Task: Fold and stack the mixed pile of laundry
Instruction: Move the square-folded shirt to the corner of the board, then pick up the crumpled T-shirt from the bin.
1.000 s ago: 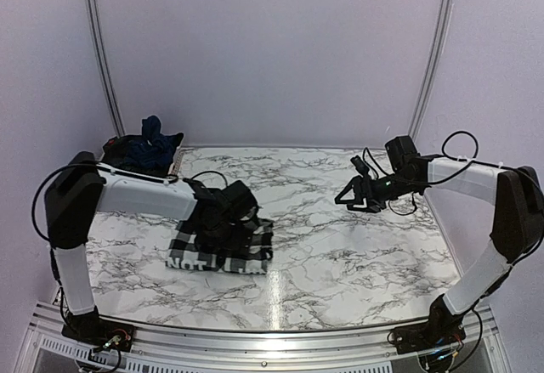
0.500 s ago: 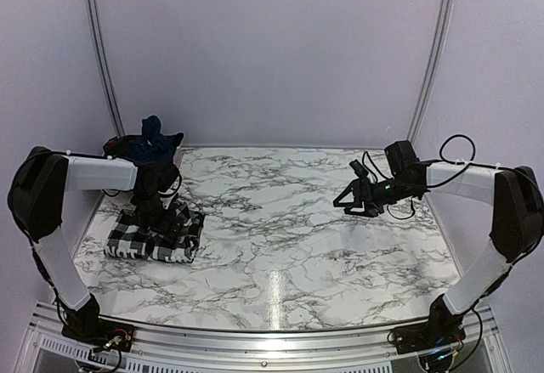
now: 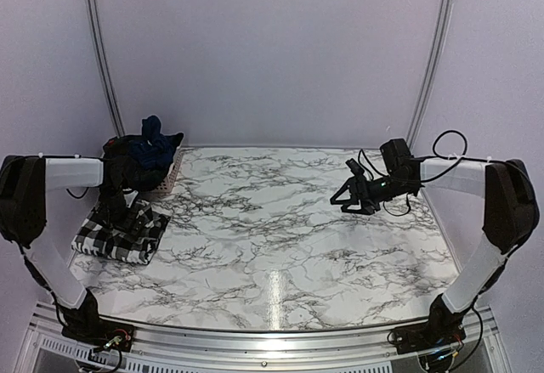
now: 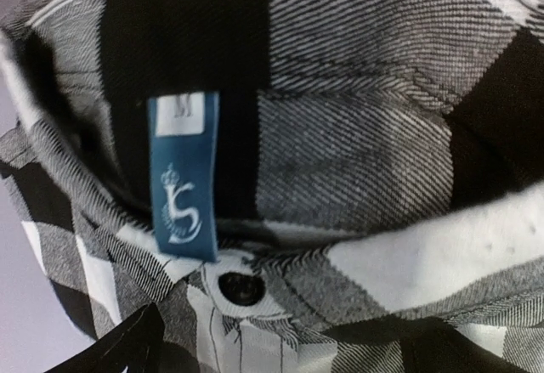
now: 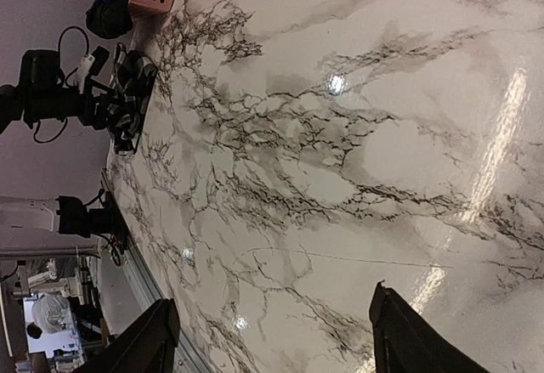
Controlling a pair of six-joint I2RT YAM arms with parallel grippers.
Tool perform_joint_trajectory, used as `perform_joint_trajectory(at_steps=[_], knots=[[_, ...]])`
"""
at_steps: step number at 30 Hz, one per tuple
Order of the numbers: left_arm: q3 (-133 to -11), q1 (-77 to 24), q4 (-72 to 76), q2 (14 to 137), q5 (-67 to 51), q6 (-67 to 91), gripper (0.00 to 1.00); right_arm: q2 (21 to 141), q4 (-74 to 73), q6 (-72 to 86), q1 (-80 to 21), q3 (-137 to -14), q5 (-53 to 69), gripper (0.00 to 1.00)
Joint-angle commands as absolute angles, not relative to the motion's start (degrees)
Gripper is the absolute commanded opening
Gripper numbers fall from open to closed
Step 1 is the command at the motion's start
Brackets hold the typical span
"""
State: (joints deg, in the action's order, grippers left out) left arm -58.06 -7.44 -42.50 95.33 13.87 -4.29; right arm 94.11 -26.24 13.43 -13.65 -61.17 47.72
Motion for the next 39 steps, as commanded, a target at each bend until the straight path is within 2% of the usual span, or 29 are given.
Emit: perform_joint_trajectory(at_steps=[1, 10, 18, 22, 26, 28, 33, 39], knots=[[-57.5, -5.5, -45.7, 92.2, 17.8, -6.5, 0.99, 95.6, -27.3, 12.3, -13.3, -65.0, 49.4, 0.73], [-67.1, -6.1, -50.1, 80.4, 17.2, -4.5, 0.99, 96.0, -27.5, 11.5, -13.3, -66.1, 50.4, 0.75], [-80.8, -6.2, -50.6, 69.1, 16.5, 6.6, 0.99, 94.4, -28.7, 10.4, -13.3, -67.4, 49.9, 0.84], [-87.4, -6.1, -51.0, 69.0, 9.2, 8.2, 0.99, 92.1, -29.6, 10.7, -13.3, -68.6, 48.7, 0.89], [-92.6, -6.0, -50.9, 73.6, 8.0, 9.7, 0.99, 89.1, -30.2, 12.0, -13.2, -69.9, 45.9, 0.96], [-94.6, -5.4, -50.8, 77.4, 12.4, 10.7, 0.99, 87.9, -30.1, 12.6, -13.2, -70.2, 44.6, 0.98], [-99.3, -3.2, -47.7, 90.6, 9.7, 9.3, 0.99, 86.4, -29.7, 15.7, -13.2, -70.2, 40.9, 0.98], [-110.6, -2.4, -44.9, 108.2, 5.1, 7.6, 0.99, 85.8, -27.3, 20.2, -13.2, -68.6, 38.2, 0.99]])
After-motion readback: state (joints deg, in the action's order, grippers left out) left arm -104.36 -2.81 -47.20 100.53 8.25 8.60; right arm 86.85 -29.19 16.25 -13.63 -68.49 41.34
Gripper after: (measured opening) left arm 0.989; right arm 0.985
